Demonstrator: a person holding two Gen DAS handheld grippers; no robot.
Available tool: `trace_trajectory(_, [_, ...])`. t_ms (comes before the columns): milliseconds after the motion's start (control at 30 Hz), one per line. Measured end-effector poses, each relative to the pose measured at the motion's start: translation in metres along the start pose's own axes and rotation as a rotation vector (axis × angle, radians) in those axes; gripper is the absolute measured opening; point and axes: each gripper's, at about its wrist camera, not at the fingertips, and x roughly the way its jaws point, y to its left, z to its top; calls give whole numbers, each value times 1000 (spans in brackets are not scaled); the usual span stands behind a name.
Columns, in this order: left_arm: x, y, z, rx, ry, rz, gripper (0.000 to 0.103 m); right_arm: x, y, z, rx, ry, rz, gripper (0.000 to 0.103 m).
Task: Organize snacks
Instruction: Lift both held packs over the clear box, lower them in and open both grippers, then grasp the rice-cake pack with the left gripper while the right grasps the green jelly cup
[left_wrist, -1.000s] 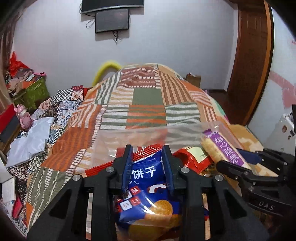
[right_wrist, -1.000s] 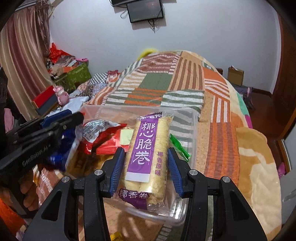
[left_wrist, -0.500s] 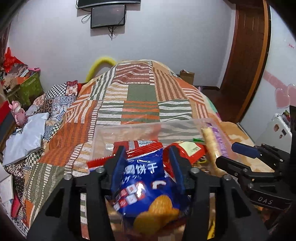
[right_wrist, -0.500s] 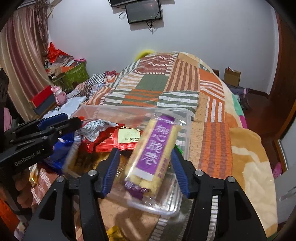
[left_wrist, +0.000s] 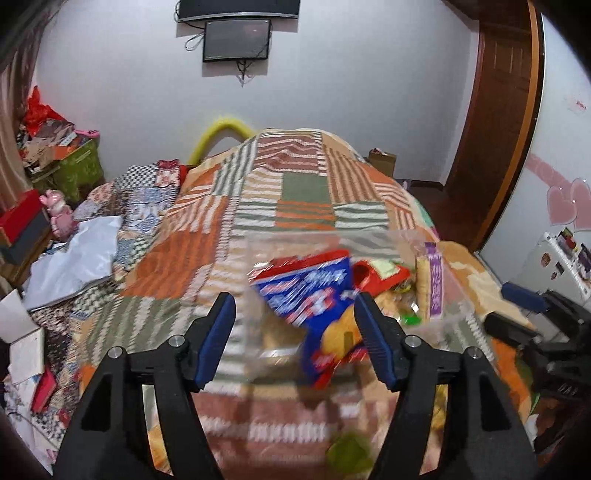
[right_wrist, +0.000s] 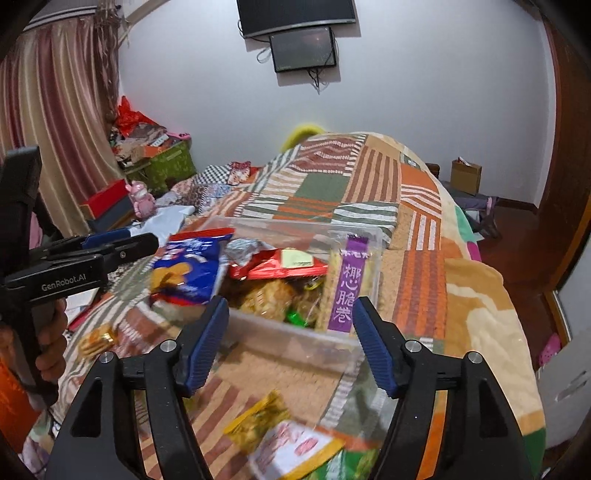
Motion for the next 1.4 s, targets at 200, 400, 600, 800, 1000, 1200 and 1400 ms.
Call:
trace_trajectory(200, [-25,25,-29,1,38,37,75,-11,20,-14,-5,-4,47,67])
trace_trajectory(400, [-39,56,-65,1,77,96,79,-6,49,-28,-28,23,107,68])
trace_trajectory(600, [-28,88,-94,-11,144,134,81,9,72,-45,-37,66,155,68])
trace_trajectory(800, [-2,116,-123,-36,231,153,81,37,86,-56,-27,140,188,68])
trace_trajectory(1000, [16,134,-136,-85,263,128,81,58,100,-67,-50,205,168,68])
trace_trajectory(1200, [17,133,-139,-91,244,95,63,73,107,-78,-78,246,144,68])
trace_trajectory(1400, [17,125,-142,-80,244,67,47,82,104,-83,-79,277,133,58])
